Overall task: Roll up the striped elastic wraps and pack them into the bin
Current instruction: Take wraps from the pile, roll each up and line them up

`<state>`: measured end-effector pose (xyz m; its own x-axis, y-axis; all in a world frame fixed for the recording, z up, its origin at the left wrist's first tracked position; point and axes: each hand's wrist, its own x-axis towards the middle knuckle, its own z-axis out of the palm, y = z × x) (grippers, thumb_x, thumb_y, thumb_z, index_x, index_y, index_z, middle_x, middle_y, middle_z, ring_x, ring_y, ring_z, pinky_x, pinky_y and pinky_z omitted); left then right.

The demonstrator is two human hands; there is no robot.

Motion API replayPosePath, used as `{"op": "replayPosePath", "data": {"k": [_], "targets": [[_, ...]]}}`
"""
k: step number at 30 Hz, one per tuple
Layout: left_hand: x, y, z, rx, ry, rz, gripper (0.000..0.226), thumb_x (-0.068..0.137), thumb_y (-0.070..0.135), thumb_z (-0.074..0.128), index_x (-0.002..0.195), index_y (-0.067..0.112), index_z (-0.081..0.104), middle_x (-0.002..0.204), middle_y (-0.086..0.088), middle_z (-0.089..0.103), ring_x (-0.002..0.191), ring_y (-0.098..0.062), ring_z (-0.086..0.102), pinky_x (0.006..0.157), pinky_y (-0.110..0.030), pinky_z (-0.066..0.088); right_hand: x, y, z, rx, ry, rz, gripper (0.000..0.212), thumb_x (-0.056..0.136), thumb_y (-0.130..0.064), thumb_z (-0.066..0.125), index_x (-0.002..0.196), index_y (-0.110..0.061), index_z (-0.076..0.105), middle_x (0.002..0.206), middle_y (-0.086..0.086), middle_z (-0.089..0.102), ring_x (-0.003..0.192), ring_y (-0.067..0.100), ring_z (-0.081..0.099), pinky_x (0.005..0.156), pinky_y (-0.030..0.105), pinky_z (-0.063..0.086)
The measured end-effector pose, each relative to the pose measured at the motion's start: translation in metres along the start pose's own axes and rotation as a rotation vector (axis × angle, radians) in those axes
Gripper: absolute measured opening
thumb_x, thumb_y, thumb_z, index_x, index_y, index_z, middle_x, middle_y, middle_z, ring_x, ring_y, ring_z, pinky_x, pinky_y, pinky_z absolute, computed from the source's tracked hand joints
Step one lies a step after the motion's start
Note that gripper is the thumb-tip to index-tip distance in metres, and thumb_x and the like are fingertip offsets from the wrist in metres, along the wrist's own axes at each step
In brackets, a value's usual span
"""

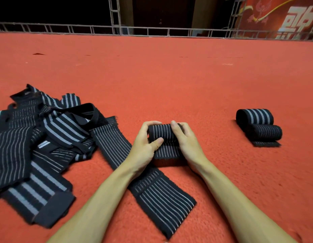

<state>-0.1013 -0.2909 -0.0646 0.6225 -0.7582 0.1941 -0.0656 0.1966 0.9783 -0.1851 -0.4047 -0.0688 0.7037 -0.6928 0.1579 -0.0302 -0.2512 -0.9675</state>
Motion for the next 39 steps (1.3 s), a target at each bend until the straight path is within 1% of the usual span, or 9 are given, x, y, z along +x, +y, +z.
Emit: {"op": "replayPosePath", "data": {"k": [4, 8, 11, 18, 24, 27, 30, 35, 39], "targets": [[0.003, -0.002, -0.001, -0.044, 0.020, 0.012, 0.048, 0.085, -0.016, 0.054, 0.109, 0.025, 0.059, 0.100, -0.009, 0.057, 0.088, -0.021, 0.059, 0.080, -0.041, 0.055, 0.000, -0.001, -0.002, 0.177, -0.017, 0.044, 0.026, 0.093, -0.039, 0.057, 0.100, -0.014, 0.061, 0.087, 0.000, 0.062, 0.080, 0.016, 0.061, 0.069, 0.038, 0.052], [0.002, 0.001, 0.002, -0.238, -0.039, -0.043, 0.045, 0.087, -0.005, 0.058, 0.125, 0.018, 0.054, 0.107, -0.008, 0.056, 0.092, -0.016, 0.059, 0.075, -0.024, 0.054, -0.001, -0.002, -0.005, 0.475, -0.112, 0.067, 0.009, 0.096, -0.011, 0.051, 0.105, -0.012, 0.052, 0.093, 0.005, 0.056, 0.077, 0.013, 0.058, 0.064, 0.029, 0.052], [0.005, -0.004, 0.003, -0.310, 0.022, -0.090, 0.036, 0.092, 0.012, 0.054, 0.127, 0.011, 0.052, 0.109, -0.007, 0.057, 0.096, -0.013, 0.060, 0.082, -0.026, 0.054, 0.000, 0.001, -0.009, 0.567, -0.182, 0.079, 0.018, 0.094, 0.003, 0.047, 0.104, -0.012, 0.049, 0.089, 0.004, 0.053, 0.071, 0.010, 0.057, 0.059, 0.023, 0.051], [-0.001, -0.003, 0.004, 0.025, 0.152, -0.018, 0.044, 0.078, -0.005, 0.071, 0.106, 0.028, 0.068, 0.110, -0.006, 0.068, 0.098, -0.017, 0.064, 0.092, -0.035, 0.053, 0.003, 0.002, -0.013, 0.703, -0.152, 0.094, 0.014, 0.086, -0.001, 0.056, 0.096, -0.012, 0.058, 0.092, 0.009, 0.054, 0.078, 0.015, 0.057, 0.069, 0.024, 0.051], [-0.006, 0.013, 0.021, 0.288, 0.078, -0.089, 0.046, 0.074, 0.021, 0.081, 0.115, 0.031, 0.065, 0.111, -0.002, 0.070, 0.098, -0.018, 0.069, 0.088, -0.041, 0.056, -0.011, -0.001, -0.055, 0.429, -0.097, 0.081, 0.026, 0.084, 0.005, 0.064, 0.106, -0.010, 0.064, 0.105, 0.008, 0.060, 0.082, 0.013, 0.064, 0.071, 0.026, 0.053], [-0.001, 0.015, 0.056, 0.322, -0.036, -0.093, 0.039, 0.073, 0.015, 0.081, 0.106, 0.028, 0.066, 0.101, 0.002, 0.072, 0.084, -0.008, 0.069, 0.079, -0.029, 0.057, -0.026, 0.005, -0.108, 0.338, -0.130, 0.096, 0.029, 0.083, 0.004, 0.066, 0.110, -0.007, 0.065, 0.109, 0.007, 0.063, 0.090, 0.018, 0.066, 0.081, 0.038, 0.057], [0.006, 0.010, 0.106, 0.243, -0.136, -0.131, 0.031, 0.080, 0.003, 0.073, 0.107, 0.018, 0.065, 0.106, -0.004, 0.068, 0.081, -0.008, 0.068, 0.084, -0.033, 0.057, -0.037, 0.011, -0.162, 0.199, -0.036, 0.070, 0.028, 0.081, -0.001, 0.071, 0.107, -0.013, 0.068, 0.105, 0.008, 0.066, 0.090, 0.017, 0.066, 0.082, 0.043, 0.057], [0.014, -0.012, 0.188, 0.174, -0.174, -0.168, 0.029, 0.083, 0.002, 0.069, 0.109, 0.012, 0.061, 0.102, -0.001, 0.068, 0.071, -0.001, 0.066, 0.083, -0.037, 0.055, -0.050, 0.021, -0.239, -0.157, 0.129, 0.007, 0.028, 0.077, -0.008, 0.077, 0.100, -0.021, 0.067, 0.088, -0.006, 0.070, 0.075, -0.002, 0.064, 0.069, 0.016, 0.052], [0.027, -0.027, 0.234, 0.214, -0.181, -0.131, 0.027, 0.082, 0.009, 0.073, 0.108, 0.012, 0.067, 0.095, 0.002, 0.072, 0.076, -0.010, 0.067, 0.083, -0.041, 0.055, -0.049, 0.041, -0.279, -0.317, 0.246, -0.001, 0.030, 0.079, -0.012, 0.076, 0.105, -0.023, 0.067, 0.094, -0.007, 0.071, 0.086, 0.004, 0.066, 0.087, 0.023, 0.051]]}}
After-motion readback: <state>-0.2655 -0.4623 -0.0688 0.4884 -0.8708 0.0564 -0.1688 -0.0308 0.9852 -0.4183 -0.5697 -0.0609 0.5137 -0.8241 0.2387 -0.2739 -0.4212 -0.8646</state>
